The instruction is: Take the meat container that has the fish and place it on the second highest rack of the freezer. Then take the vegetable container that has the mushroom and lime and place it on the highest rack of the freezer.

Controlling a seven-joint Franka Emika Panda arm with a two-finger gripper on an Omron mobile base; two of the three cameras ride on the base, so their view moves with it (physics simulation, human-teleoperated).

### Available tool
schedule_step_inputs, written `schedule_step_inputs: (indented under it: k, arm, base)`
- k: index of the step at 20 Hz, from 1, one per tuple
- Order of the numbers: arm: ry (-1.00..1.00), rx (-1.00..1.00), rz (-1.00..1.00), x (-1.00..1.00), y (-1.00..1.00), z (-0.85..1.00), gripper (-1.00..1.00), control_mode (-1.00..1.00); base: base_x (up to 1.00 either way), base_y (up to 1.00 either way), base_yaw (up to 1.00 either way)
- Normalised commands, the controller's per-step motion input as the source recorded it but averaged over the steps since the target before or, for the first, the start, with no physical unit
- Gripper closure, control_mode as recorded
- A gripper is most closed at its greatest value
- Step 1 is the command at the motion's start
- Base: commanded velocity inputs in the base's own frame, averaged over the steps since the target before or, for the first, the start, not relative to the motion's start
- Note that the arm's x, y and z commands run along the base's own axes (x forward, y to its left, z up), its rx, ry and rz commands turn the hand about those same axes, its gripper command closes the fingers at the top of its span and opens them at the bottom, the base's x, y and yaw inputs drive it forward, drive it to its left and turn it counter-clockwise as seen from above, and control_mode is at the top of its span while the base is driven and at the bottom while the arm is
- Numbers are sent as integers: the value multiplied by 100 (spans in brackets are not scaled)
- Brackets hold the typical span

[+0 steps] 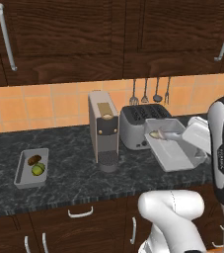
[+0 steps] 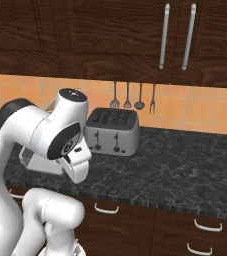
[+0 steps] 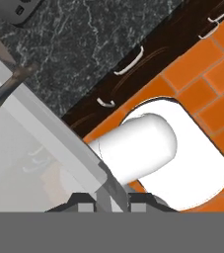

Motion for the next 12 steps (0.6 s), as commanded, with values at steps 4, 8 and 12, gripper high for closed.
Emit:
schedule_step_inputs:
  k: [4,8,12]
  arm:
    - [0,0,0,0,0,0,100,-100]
    - [0,0,0,0,0,0,100,-100]
    - [0,0,0,0,0,0,100,100]
  base:
    - [0,0,0]
    - [0,0,0]
    - [-45,0,0]
